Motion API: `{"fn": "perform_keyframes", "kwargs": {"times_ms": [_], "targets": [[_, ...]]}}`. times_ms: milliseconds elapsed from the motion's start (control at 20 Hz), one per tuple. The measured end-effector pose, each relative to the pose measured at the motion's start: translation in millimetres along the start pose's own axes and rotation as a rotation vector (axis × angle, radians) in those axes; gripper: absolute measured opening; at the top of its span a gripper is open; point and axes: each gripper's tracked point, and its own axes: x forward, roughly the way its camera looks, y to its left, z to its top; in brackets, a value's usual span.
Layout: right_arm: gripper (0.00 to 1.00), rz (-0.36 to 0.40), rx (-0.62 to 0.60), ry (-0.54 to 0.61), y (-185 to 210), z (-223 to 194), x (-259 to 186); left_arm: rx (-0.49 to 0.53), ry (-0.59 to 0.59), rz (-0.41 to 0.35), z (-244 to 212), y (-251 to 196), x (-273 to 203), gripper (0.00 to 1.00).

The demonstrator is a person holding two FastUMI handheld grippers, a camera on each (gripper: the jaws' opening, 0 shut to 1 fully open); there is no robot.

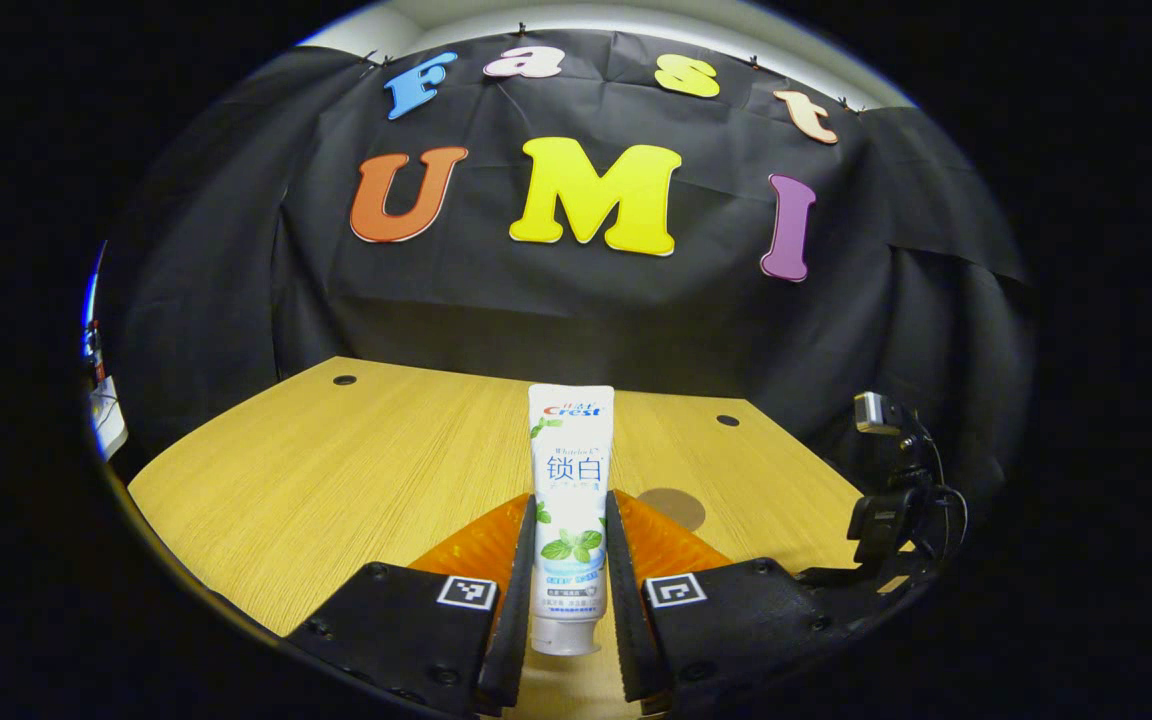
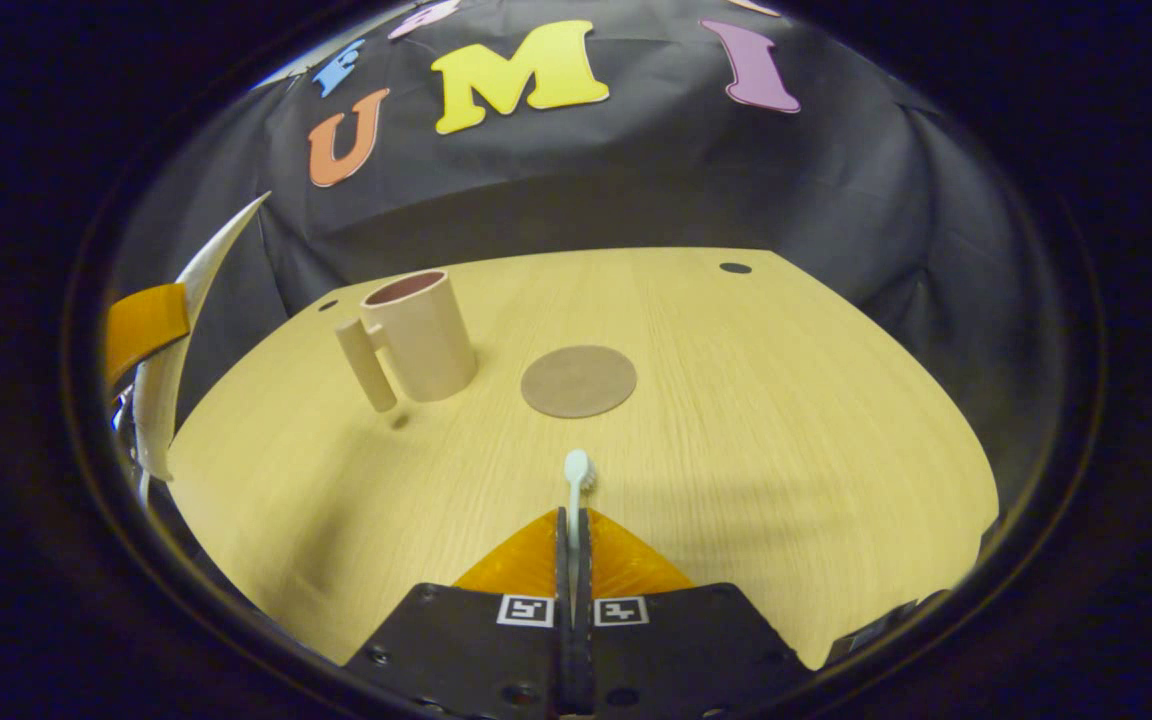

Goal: Put the toothbrush and toothpaste on the desktop into the cup, then pick up the cup and place it on the coaster on the desktop.

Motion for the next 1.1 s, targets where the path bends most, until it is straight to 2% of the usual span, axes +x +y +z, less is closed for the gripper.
{"fn": "perform_keyframes", "kwargs": {"times_ms": [150,450,800,1100], "targets": [[0.00,0.024,-0.005,-0.041,-4.6,11.4,-17.8,-0.015,-0.088,0.004,29.6,0.5,25.8,0.40],[0.00,0.010,-0.004,-0.150,-37.1,35.1,-61.5,0.034,-0.243,-0.033,79.4,-13.2,92.5,0.40],[0.00,-0.010,0.040,-0.205,-70.1,50.8,-90.7,0.004,-0.232,-0.026,67.8,-14.8,155.0,0.40],[0.00,-0.016,0.061,-0.217,-82.1,55.6,-92.3,-0.011,-0.214,-0.010,60.1,-7.7,161.5,0.43]]}}
